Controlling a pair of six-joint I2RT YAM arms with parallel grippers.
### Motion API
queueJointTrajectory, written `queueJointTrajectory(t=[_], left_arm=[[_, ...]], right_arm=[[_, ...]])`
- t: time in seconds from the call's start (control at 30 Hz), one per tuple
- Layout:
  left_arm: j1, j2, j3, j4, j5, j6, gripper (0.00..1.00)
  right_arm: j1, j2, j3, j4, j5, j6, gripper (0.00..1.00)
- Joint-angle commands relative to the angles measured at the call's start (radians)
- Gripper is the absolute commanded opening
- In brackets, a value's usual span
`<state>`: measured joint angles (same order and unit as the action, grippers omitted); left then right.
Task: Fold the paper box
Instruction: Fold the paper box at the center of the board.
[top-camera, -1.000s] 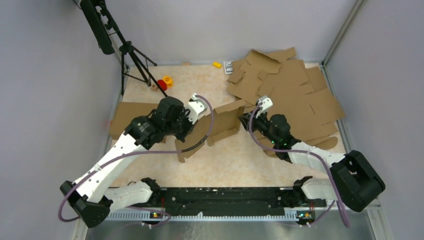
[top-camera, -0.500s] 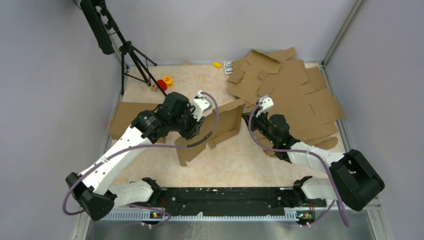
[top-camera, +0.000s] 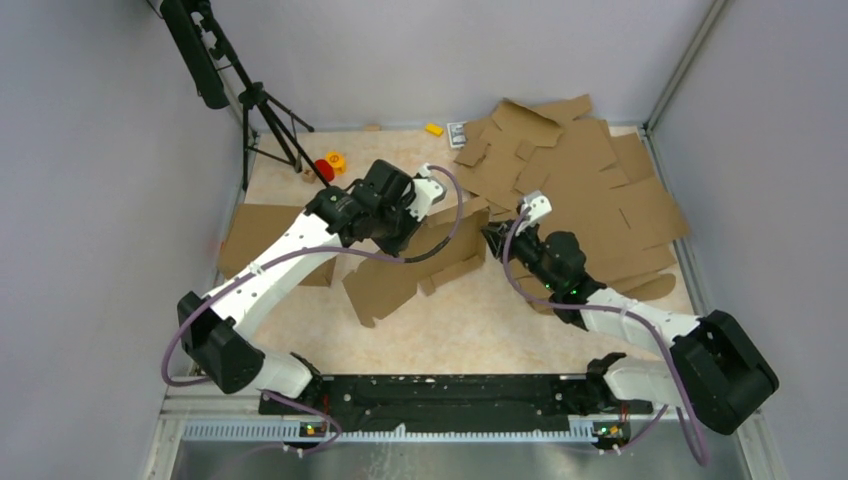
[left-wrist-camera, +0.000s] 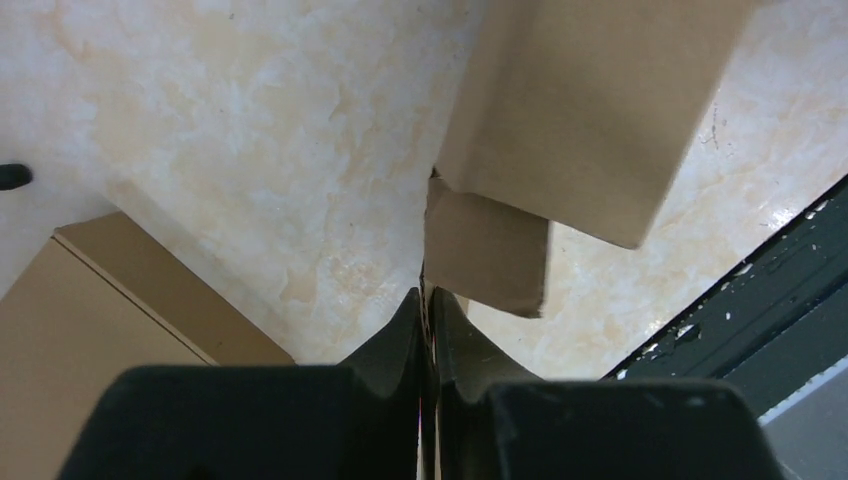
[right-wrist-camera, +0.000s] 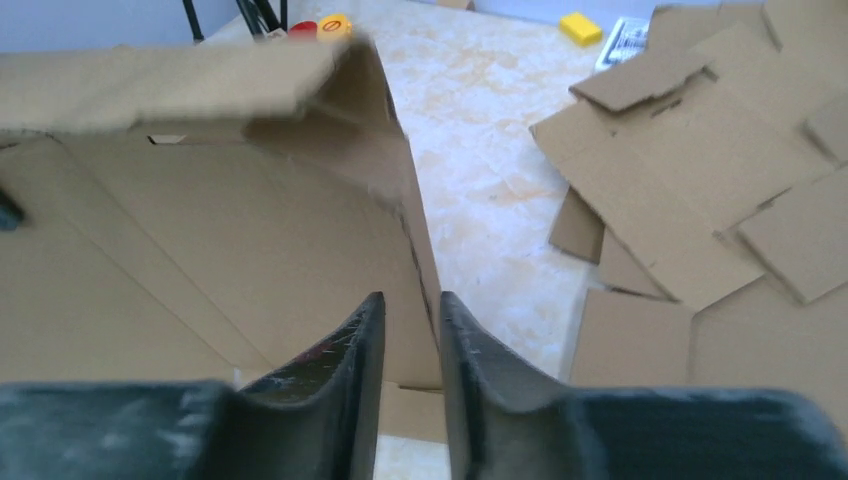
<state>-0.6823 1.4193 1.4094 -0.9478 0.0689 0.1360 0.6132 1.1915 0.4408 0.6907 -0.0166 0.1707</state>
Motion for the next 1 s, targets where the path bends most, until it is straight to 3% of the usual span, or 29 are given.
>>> queueJointTrajectory(t=[0.0, 0.13, 0.33, 0.43, 0.57, 0.73, 0.83, 0.97], left_arm=[[0.000, 0.008, 0.050, -0.017, -0.029, 0.048, 0.06], [0.000, 0.004, 0.042, -0.013, -0.030, 0.071, 0.06], [-0.002, -0.003, 0.039, -0.013, -0.008, 0.085, 0.08], [-0.003, -0.006, 0.026, -0.009, -0.010, 0.091, 0.09], [-0.010, -0.015, 0.012, 0.001, 0.005, 0.091, 0.10], [-0.020, -0.012, -0.001, 0.003, 0.001, 0.101, 0.10], [-0.025, -0.012, 0.000, 0.004, 0.006, 0.110, 0.10], [-0.032, -0.008, -0.002, 0.004, 0.002, 0.115, 0.10]], right_arm=[[0.015, -0.061, -0.031, 0.078, -0.022, -0.025, 0.37], [0.014, -0.107, -0.043, 0.068, -0.006, -0.023, 0.56], [0.014, -0.287, -0.059, -0.038, -0.010, 0.020, 0.77], [0.014, -0.409, -0.075, -0.083, -0.037, 0.038, 0.80], [0.013, -0.450, -0.024, -0.211, -0.026, 0.082, 0.82], [-0.001, -0.352, 0.172, -0.441, 0.076, 0.229, 0.89], [-0.017, -0.245, 0.329, -0.589, 0.094, 0.323, 0.89], [-0.053, -0.195, 0.387, -0.646, 0.086, 0.453, 0.87]])
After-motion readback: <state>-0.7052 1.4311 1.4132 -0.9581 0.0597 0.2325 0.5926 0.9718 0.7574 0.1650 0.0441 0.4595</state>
